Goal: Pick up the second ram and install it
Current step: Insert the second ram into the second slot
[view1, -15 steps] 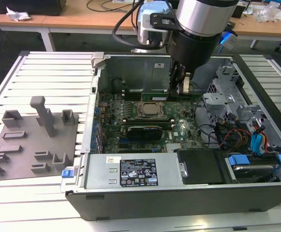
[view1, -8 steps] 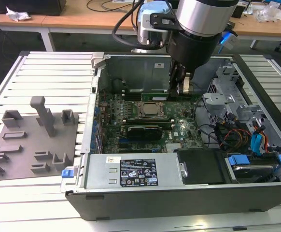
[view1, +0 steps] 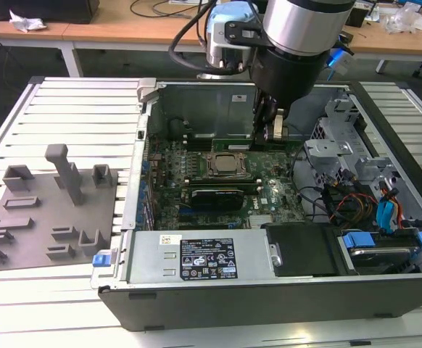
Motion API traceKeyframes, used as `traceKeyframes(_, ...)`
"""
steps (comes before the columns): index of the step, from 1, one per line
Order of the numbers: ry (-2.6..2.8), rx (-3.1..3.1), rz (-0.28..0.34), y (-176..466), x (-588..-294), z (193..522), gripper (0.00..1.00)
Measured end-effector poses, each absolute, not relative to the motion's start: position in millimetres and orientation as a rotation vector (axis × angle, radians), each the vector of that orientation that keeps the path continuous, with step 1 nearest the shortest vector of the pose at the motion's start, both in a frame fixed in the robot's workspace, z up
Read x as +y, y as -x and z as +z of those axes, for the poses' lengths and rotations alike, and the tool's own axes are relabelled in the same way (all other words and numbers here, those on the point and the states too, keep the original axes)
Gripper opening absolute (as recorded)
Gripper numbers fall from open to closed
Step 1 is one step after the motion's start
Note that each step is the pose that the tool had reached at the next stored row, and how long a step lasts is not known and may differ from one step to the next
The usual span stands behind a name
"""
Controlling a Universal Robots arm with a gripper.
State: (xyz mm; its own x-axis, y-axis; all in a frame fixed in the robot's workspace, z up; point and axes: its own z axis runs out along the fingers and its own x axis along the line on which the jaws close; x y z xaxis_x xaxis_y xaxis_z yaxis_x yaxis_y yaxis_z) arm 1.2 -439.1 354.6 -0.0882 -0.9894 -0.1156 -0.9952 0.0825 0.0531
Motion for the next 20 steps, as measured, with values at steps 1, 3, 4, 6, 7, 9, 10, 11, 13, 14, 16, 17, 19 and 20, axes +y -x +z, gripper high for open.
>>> traceKeyframes(1, 2.087, 2.274, 0.182, -1, -435, 353, 0.14)
traceKeyframes(3, 2.087, 2.274, 0.182, -2, -432, 349, 0.14)
traceKeyframes(4, 2.087, 2.274, 0.182, -2, -431, 347, 0.14)
traceKeyframes(6, 2.087, 2.274, 0.182, -2, -430, 345, 0.14)
traceKeyframes(7, 2.087, 2.274, 0.182, -2, -429, 343, 0.14)
traceKeyframes(9, 2.087, 2.274, 0.182, -2, -427, 342, 0.14)
traceKeyframes(10, 2.087, 2.274, 0.182, -2, -427, 341, 0.14)
traceKeyframes(11, 2.087, 2.274, 0.182, -2, -426, 340, 0.14)
traceKeyframes(13, 2.087, 2.274, 0.183, -2, -424, 338, 0.14)
traceKeyframes(14, 2.084, 2.271, 0.189, -2, -421, 334, 0.14)
traceKeyframes(16, 2.083, 2.271, 0.19, -2, -418, 332, 0.14)
traceKeyframes(17, 2.083, 2.271, 0.19, -2, -414, 329, 0.14)
traceKeyframes(19, 2.088, 2.277, 0.179, -2, -406, 324, 0.14)
traceKeyframes(20, 2.091, 2.28, 0.172, -2, -403, 322, 0.14)
